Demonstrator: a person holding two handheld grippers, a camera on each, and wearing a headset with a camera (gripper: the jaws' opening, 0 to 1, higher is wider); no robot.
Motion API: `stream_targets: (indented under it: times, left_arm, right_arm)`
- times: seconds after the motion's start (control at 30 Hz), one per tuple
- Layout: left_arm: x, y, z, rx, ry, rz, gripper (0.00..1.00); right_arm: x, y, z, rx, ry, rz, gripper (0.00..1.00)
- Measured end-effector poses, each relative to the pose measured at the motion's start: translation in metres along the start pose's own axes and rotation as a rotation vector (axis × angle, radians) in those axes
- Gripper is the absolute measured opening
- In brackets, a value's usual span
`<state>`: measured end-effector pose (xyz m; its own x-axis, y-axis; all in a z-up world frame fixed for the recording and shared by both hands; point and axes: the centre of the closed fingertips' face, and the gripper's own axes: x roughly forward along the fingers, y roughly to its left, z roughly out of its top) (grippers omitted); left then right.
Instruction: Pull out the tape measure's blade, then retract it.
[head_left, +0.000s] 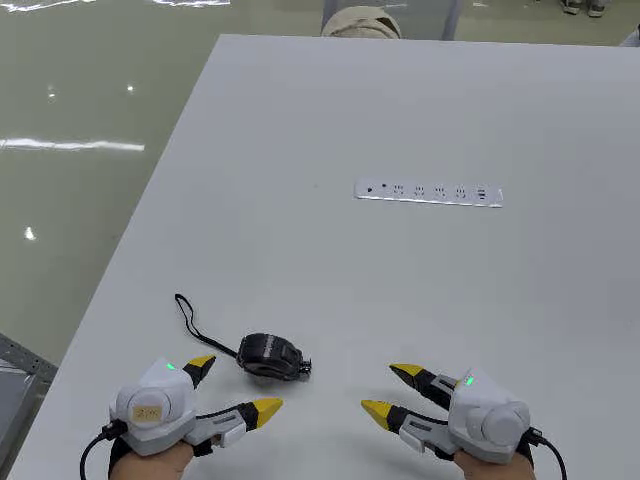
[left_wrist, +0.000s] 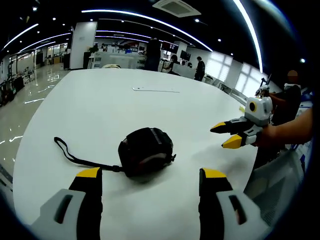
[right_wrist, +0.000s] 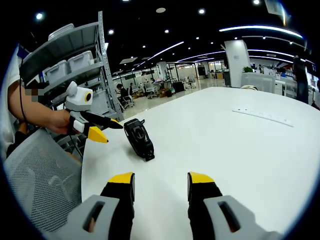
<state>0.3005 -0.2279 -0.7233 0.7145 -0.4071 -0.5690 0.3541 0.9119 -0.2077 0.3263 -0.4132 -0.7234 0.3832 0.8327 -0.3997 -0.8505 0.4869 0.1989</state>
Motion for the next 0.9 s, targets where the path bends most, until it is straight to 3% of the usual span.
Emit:
stream_targets:
  times: [0.17, 0.47, 0.63, 0.9]
  left_arm:
    - [-0.009, -0.002, 0.002, 0.008, -0.016, -0.025, 0.77]
    - [-0.028, -0.004, -0.002, 0.04, -0.014, -0.05, 0.78]
    - [-0.034, -0.006, -0.012, 0.025, -0.008, -0.074, 0.79]
    - [-0.047, -0.003, -0.023, 0.034, 0.004, -0.06, 0.79]
  right_arm:
    - [-0.011, 0.001, 0.0, 0.001, -0.004, -0.018, 0.41]
    - [-0.031, -0.003, -0.005, 0.003, 0.025, -0.068, 0.49]
    - [-0.039, -0.003, -0.008, -0.004, 0.029, -0.084, 0.53]
    - [-0.052, 0.002, -0.007, 0.001, 0.022, -0.104, 0.55]
